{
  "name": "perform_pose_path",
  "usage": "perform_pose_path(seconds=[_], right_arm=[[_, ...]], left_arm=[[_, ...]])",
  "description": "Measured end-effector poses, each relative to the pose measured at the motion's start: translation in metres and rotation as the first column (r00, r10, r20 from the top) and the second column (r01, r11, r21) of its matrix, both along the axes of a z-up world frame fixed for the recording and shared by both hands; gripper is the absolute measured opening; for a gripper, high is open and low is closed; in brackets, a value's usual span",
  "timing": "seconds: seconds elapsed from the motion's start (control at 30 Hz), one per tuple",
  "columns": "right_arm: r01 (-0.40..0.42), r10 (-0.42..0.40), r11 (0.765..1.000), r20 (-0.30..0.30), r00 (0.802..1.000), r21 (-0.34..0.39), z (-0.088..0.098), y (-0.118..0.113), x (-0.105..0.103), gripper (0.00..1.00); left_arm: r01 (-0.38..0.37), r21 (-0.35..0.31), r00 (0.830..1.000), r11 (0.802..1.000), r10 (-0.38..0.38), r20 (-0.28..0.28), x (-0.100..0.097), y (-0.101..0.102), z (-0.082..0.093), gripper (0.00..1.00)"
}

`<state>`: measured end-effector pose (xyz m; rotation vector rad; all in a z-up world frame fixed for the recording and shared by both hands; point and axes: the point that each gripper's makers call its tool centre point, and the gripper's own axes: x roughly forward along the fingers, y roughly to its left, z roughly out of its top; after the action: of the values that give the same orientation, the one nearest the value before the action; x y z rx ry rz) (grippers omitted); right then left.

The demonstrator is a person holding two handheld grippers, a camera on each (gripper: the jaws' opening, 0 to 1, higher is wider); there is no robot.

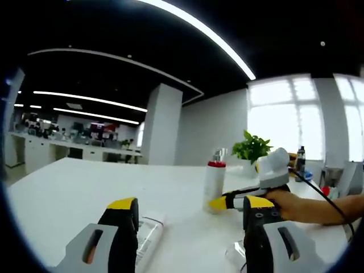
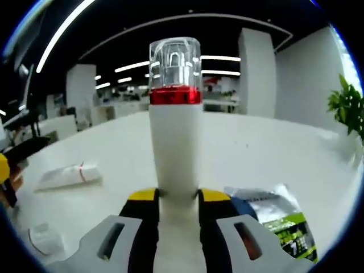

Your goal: Arrange the skincare products in the storage area until every visible bottle or jar stands upright without overlapping.

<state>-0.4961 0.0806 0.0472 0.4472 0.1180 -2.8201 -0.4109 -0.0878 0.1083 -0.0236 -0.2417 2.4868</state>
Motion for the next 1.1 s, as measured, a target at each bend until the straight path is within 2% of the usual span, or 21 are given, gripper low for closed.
perform_pose_path(seconds=[0.3, 0.7, 1.1], right_arm=[[-0.019, 0.020, 1.000, 0.003, 1.000, -0.014, 0.000, 0.009, 0.001, 0.25], [0.073, -0.073, 0.997, -0.008, 0.997, -0.015, 0.000, 0.042, -0.001, 0.25], [0.081, -0.081, 0.996, -0.005, 0.997, -0.024, 0.001, 0.058, -0.005, 0.24]], left_arm=[[-0.005, 0.009, 1.000, 1.000, 0.005, 0.011, -0.001, -0.002, -0.002, 0.77], [-0.003, 0.007, 1.000, 1.000, 0.003, 0.017, -0.002, -0.001, -0.004, 0.77], [-0.005, 0.015, 1.000, 1.000, 0.005, 0.021, -0.001, -0.001, -0.005, 0.77]])
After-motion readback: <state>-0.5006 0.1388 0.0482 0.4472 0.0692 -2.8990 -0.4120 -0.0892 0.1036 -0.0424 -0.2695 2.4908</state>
